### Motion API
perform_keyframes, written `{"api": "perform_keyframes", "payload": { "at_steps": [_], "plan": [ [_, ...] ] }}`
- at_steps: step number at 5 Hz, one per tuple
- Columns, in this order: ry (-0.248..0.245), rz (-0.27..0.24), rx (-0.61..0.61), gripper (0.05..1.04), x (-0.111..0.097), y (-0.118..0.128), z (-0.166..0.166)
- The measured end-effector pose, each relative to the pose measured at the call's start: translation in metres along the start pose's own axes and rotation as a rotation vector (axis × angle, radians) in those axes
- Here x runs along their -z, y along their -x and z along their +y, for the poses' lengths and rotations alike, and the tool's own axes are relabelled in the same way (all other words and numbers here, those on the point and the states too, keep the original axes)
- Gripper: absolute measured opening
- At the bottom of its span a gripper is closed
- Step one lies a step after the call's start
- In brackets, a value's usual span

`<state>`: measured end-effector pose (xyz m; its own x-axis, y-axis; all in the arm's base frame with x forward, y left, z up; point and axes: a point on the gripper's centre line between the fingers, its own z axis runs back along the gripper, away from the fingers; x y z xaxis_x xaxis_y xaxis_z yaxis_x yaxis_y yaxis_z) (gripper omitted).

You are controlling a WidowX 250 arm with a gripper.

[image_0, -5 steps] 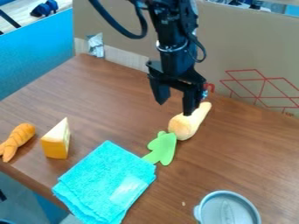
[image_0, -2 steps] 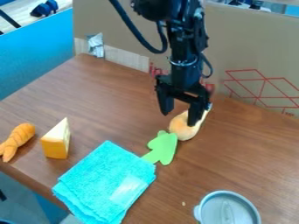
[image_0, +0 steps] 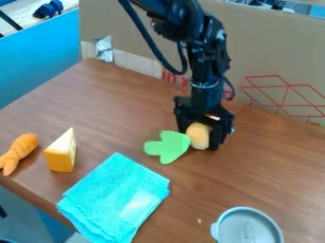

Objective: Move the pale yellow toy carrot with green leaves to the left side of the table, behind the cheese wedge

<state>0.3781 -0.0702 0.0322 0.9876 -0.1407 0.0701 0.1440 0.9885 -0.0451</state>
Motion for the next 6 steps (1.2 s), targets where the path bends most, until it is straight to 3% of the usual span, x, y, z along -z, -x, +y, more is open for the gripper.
{"api": "perform_keyframes", "payload": {
  "at_steps": [1,2,3,4,5,6],
  "plan": [
    [-0.025,-0.014,-0.004,0.720,0.003,0.002,0.005],
    [-0.014,-0.022,-0.007,0.612,-0.001,0.011,0.011],
    [0.045,-0.152,0.046,0.609,-0.038,0.020,0.021],
    [0.023,-0.303,0.083,0.609,-0.092,0.025,0.050],
    [-0.043,-0.269,0.007,0.609,-0.103,0.041,0.094],
    [-0.078,-0.229,-0.057,0.609,-0.108,0.052,0.138]
  ]
}}
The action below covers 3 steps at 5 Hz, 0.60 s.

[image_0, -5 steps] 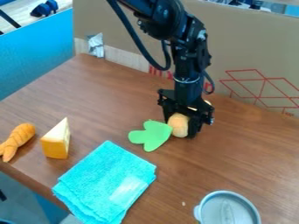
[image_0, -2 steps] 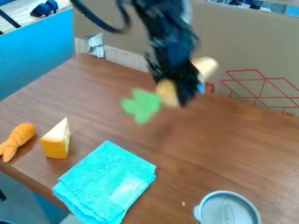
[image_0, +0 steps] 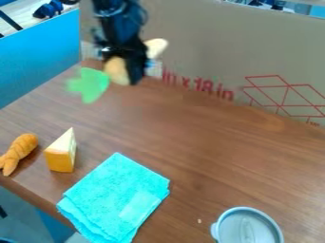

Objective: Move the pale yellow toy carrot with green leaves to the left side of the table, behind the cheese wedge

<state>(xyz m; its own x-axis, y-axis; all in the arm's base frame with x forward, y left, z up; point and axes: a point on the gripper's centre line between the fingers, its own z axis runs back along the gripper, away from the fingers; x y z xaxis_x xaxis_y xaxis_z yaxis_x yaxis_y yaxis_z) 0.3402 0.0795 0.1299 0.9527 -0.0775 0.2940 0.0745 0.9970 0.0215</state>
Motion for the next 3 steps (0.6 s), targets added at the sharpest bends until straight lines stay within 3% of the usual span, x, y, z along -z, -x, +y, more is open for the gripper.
{"api": "perform_keyframes", "payload": {
  "at_steps": [1,2,3],
  "plan": [
    [-0.010,0.015,-0.051,0.609,0.011,0.011,0.047],
    [-0.062,0.000,-0.092,0.609,0.010,0.022,0.087],
    [-0.103,0.000,-0.110,0.609,0.008,0.027,0.101]
  ]
}}
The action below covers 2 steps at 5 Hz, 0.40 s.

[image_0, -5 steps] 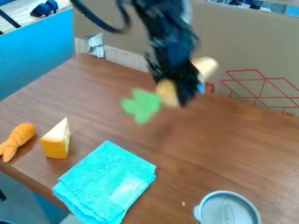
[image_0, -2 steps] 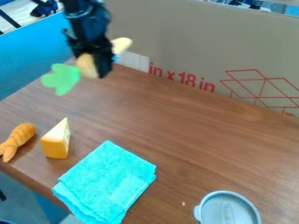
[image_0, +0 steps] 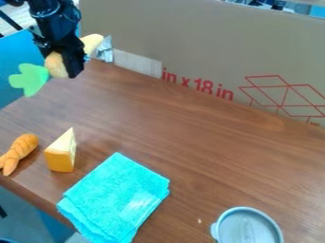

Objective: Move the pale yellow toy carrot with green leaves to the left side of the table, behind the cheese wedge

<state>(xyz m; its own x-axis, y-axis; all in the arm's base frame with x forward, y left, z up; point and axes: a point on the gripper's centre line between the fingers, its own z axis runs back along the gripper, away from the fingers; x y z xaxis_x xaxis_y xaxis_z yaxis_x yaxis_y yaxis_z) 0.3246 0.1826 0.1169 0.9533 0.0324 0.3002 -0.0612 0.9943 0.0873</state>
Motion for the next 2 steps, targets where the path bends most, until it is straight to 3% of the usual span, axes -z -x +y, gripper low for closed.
{"api": "perform_keyframes", "payload": {
  "at_steps": [2],
  "plan": [
    [-0.040,0.056,-0.109,0.609,0.030,0.006,0.011]
  ]
}}
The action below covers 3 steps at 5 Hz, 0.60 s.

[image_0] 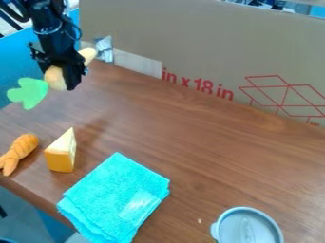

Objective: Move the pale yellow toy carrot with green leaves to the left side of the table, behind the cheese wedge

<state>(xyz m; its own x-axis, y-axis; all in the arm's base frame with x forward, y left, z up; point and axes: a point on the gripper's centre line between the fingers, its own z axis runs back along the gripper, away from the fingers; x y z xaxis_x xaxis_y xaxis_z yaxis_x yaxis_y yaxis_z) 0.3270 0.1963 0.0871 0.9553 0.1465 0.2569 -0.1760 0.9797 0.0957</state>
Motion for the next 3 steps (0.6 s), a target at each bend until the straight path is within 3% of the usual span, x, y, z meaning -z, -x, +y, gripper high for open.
{"api": "perform_keyframes", "payload": {
  "at_steps": [1,2,3],
  "plan": [
    [-0.054,0.009,-0.058,0.609,0.012,-0.001,0.003],
    [-0.074,0.045,-0.109,0.609,0.028,0.006,0.010],
    [-0.056,0.099,-0.127,0.609,0.045,0.014,0.010]
  ]
}}
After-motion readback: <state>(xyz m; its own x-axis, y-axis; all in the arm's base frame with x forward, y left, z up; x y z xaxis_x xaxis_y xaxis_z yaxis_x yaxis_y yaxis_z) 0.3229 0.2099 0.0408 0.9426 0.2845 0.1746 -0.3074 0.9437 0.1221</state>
